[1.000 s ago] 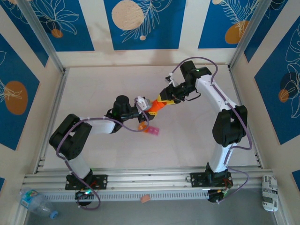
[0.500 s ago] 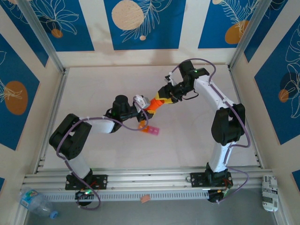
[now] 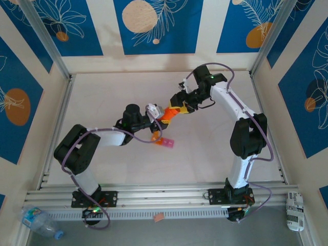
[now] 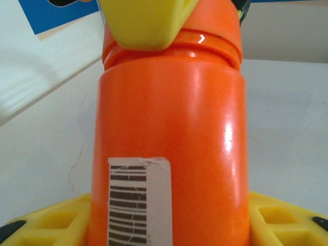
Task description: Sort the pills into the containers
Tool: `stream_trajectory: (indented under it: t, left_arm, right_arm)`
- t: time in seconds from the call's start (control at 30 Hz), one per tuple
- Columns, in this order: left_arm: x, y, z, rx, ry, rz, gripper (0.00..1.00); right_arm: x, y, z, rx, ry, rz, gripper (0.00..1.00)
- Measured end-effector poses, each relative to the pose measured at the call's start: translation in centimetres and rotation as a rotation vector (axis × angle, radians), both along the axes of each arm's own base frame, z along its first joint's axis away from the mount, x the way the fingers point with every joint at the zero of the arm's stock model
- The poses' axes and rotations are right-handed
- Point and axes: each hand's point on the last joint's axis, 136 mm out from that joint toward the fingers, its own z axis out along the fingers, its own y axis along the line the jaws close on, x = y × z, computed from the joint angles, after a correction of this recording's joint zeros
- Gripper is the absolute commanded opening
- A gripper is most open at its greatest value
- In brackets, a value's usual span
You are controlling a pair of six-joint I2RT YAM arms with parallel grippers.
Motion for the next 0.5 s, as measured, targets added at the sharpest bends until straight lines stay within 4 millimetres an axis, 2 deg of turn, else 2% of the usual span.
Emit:
stream_trajectory:
  t: [0.23,0.5]
  left_arm:
    - [-0.2,-0.6,2.0,-0.054,-0.077,-0.013,0.00]
    - [-0.1,-0.7,3.1,-0.092,-0.090,-0.010,0.00]
  right_arm:
    - [-0.5,0.8,0.4,0.007,0.013,0.006,0.71]
    - [0.1,0.4,1.1,0.013,0.005,-0.018,0.85]
